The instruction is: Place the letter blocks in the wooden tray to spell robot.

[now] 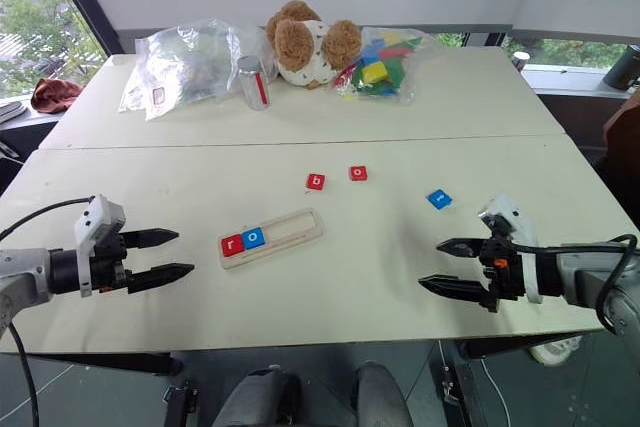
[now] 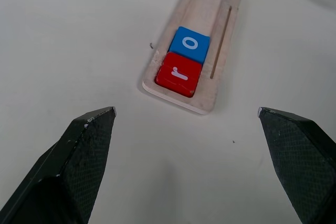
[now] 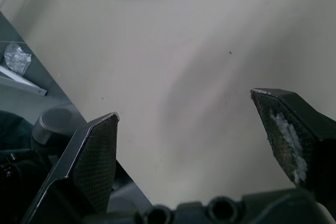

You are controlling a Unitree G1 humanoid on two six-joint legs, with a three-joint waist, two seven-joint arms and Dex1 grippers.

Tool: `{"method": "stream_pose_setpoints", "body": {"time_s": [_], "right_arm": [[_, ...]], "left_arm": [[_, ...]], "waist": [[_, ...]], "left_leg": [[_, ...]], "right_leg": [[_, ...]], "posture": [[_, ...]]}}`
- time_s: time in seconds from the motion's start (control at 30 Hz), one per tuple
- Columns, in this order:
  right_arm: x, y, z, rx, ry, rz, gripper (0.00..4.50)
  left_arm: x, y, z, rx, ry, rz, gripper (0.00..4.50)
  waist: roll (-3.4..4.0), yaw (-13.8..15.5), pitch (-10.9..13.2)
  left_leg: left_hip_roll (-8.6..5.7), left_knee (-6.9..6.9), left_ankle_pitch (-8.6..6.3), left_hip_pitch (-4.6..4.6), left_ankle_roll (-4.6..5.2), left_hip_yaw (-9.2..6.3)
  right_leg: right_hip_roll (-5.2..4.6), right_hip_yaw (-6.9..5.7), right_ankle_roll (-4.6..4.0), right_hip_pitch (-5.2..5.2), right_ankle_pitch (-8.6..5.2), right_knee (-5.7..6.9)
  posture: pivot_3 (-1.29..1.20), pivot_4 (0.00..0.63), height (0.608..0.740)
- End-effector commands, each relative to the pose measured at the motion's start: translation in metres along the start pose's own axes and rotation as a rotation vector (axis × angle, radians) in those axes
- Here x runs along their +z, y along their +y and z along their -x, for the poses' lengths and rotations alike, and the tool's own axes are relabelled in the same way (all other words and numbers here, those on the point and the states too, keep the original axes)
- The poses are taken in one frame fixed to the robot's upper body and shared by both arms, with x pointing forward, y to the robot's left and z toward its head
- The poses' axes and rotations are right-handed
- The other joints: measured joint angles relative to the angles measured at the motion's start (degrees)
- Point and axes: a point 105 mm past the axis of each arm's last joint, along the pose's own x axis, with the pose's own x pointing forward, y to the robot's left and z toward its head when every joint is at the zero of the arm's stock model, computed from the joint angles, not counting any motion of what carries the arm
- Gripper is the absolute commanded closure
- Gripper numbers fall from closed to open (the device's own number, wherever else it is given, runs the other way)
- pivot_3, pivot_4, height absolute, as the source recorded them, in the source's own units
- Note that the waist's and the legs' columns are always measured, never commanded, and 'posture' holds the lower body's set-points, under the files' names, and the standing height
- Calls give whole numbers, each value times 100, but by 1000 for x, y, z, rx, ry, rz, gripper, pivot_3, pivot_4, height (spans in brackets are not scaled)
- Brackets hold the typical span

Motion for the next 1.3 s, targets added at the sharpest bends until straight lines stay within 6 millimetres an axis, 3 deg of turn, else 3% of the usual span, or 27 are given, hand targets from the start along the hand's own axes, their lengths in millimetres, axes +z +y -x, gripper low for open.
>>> {"method": "stream_pose_setpoints", "body": {"time_s": [0.03,0.5,0.7,0.83,1.03,1.3], "right_arm": [[11,1,7,-17,-25,35,125],[12,-5,6,-55,-21,33,125],[21,-14,5,-85,-29,51,125],[34,3,-6,18,-34,93,125],[61,44,-40,219,-90,182,125],[64,56,-61,250,-98,202,125]], "left_arm": [[2,4,2,14,-13,-16,0],[2,12,4,49,20,-47,0],[19,26,4,61,-29,-146,0],[25,25,-9,-21,-63,-248,0],[18,14,-38,-196,-6,-413,0],[9,11,-71,-219,-37,-496,0]], "waist": [[0,-4,0],[0,8,0],[0,10,0],[0,5,0],[0,-11,0],[-3,38,-2]], "left_leg": [[0,0,0,0,0,0],[0,1,0,0,0,0],[0,3,1,0,-1,0],[-1,3,1,0,-1,1],[-1,3,2,-1,-3,1],[-5,20,3,-36,-2,0]], "right_leg": [[0,0,0,0,0,0],[0,0,0,0,0,0],[0,-1,0,1,0,1],[0,-1,0,0,0,0],[1,-1,1,-4,0,2],[1,-6,3,-27,2,2]], "posture": [[0,150,740],[0,150,740],[0,150,740],[0,150,740],[0,150,740],[0,150,740]]}}
